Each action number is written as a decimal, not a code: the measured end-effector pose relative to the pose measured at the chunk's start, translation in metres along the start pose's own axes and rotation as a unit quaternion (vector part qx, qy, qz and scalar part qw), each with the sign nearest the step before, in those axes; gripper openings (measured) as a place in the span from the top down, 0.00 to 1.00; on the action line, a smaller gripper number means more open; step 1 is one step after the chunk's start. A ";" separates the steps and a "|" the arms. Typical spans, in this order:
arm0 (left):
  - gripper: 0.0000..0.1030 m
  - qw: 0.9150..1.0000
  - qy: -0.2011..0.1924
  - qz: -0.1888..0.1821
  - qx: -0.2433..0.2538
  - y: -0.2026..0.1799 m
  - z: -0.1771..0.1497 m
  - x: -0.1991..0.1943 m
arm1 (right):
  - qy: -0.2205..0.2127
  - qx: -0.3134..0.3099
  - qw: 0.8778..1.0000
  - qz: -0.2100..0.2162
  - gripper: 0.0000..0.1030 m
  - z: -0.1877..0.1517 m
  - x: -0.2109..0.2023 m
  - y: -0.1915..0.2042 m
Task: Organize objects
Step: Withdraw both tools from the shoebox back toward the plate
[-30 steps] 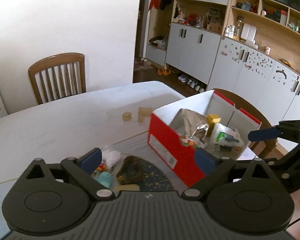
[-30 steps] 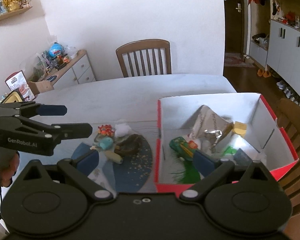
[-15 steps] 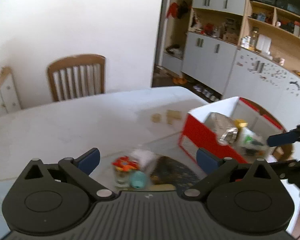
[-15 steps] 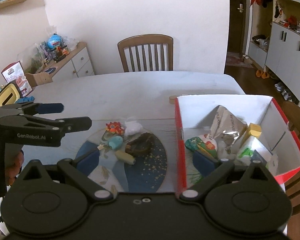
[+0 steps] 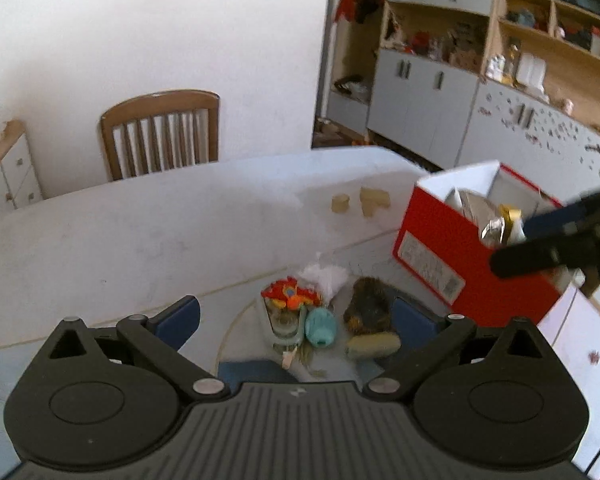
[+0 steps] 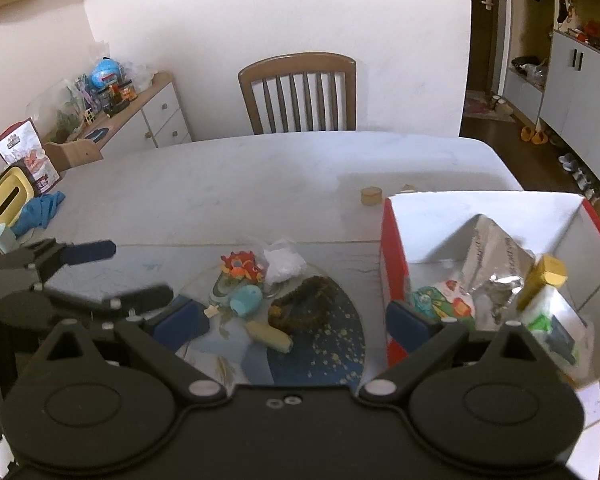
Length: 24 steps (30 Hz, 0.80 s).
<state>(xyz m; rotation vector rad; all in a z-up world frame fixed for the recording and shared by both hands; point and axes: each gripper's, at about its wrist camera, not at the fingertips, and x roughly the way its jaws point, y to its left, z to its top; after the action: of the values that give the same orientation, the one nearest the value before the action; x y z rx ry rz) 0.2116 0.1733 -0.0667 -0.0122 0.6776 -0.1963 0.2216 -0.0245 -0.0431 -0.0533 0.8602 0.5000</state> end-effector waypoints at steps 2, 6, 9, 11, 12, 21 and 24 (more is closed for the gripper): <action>0.00 1.000 0.009 -0.005 0.004 0.001 -0.005 0.007 | 0.005 -0.003 1.000 0.003 0.03 0.003 0.007 0.002; 0.00 1.000 0.018 0.000 0.014 0.006 -0.014 0.022 | 0.022 -0.016 1.000 0.013 0.03 0.001 0.022 0.006; 0.00 1.000 0.025 0.001 0.013 0.014 -0.018 0.032 | 0.044 -0.030 0.998 0.019 0.04 -0.007 0.034 0.011; 0.00 0.999 0.031 0.001 0.015 0.019 -0.021 0.040 | 0.057 -0.043 0.997 0.018 0.05 -0.013 0.041 0.016; 0.00 0.999 0.032 0.003 0.016 0.020 -0.023 0.043 | 0.062 -0.047 0.997 0.019 0.05 -0.016 0.045 0.017; 0.00 0.999 0.037 -0.003 0.006 0.031 -0.021 0.066 | 0.102 -0.061 0.993 0.020 0.17 -0.033 0.080 0.020; 0.00 0.999 0.034 0.006 -0.002 0.035 -0.014 0.076 | 0.106 -0.052 0.993 0.019 0.21 -0.035 0.090 0.016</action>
<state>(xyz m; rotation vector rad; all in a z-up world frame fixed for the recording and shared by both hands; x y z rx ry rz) 0.2669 0.1946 -0.1269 -0.0057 0.7460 -0.1837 0.2386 0.0169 -0.1295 -0.1888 1.0435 0.5817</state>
